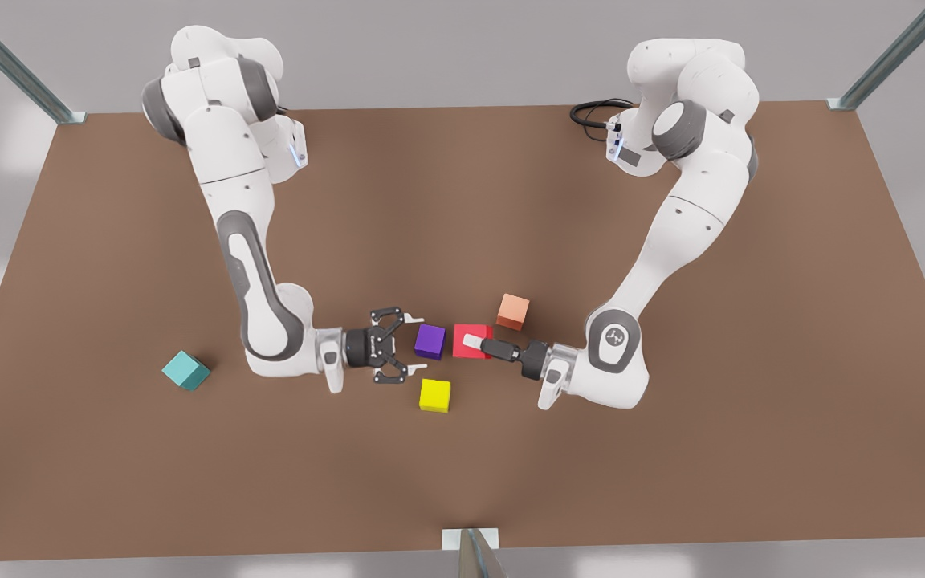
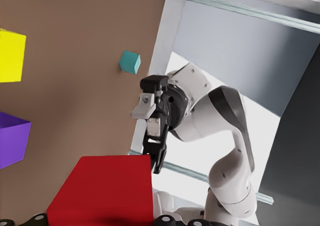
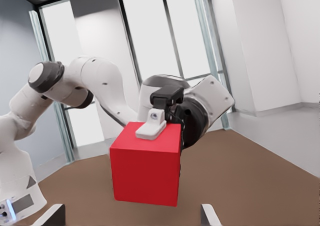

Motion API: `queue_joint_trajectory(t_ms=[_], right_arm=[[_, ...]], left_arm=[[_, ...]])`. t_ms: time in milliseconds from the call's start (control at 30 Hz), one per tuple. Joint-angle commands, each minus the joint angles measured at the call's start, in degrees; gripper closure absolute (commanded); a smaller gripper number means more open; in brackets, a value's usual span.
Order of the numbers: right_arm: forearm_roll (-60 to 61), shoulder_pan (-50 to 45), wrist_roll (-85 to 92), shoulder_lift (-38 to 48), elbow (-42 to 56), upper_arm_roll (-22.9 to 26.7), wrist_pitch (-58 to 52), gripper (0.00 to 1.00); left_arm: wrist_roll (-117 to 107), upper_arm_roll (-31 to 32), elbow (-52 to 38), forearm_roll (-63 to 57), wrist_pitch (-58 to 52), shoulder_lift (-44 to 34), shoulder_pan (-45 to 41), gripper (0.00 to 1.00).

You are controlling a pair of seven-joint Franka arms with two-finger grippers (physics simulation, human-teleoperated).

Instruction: Pick up red wooden cube and pass to hand red wooden cube and place in blue wooden cube

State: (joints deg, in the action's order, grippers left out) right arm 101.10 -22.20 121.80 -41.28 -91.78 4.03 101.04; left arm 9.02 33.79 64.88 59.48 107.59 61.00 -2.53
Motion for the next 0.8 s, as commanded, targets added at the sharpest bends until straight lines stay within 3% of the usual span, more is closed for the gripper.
queue_joint_trajectory(t_ms=[0,233,767], right_arm=[[1.47,-0.03,31.40,0.06,0.02,-0.78,4.51,0.00],[3.14,0.41,31.40,-0.47,0.11,-4.82,9.09,0.00],[3.93,0.41,31.31,-1.08,0.11,-7.20,11.02,0.00]], left_arm=[[-1.72,0.05,-0.02,0.37,1.04,-0.10,-0.02,0.37],[-1.90,0.05,-0.02,0.37,1.57,-0.10,-0.81,0.37],[-1.81,0.05,-0.02,0.46,2.98,0.17,-0.98,0.37]])
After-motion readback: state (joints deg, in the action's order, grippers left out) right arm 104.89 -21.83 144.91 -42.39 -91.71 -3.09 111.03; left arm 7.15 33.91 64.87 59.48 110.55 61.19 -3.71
